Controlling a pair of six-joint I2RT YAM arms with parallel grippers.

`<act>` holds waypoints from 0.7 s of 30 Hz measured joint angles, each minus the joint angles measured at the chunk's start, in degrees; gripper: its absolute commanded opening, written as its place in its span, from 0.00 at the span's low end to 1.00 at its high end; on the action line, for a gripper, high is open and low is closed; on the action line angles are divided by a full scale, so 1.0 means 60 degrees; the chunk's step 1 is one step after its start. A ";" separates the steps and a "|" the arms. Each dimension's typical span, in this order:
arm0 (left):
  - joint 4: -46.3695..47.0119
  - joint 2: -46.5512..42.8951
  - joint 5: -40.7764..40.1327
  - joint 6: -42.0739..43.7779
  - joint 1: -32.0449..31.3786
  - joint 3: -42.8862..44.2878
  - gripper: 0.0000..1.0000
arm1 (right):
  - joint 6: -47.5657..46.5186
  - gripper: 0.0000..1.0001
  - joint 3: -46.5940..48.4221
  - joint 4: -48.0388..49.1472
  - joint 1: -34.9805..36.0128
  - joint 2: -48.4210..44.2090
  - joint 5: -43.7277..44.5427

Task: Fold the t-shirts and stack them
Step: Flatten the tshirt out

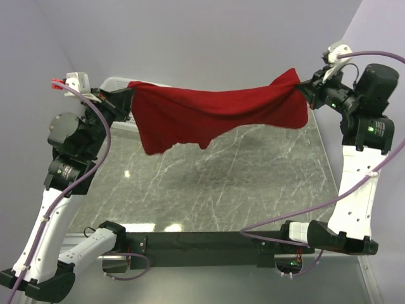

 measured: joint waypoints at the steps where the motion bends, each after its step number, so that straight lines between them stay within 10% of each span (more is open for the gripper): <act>1: 0.0004 0.0109 0.0004 0.0102 0.0000 0.0273 0.01 | 0.0142 0.00 0.0124 0.0040 -0.0102 -0.0073 0.0000; 21: -0.0215 0.0514 0.0586 -0.0911 0.0000 -0.0783 0.01 | 0.0750 0.00 -0.1231 0.0270 -0.0321 -0.0178 0.0018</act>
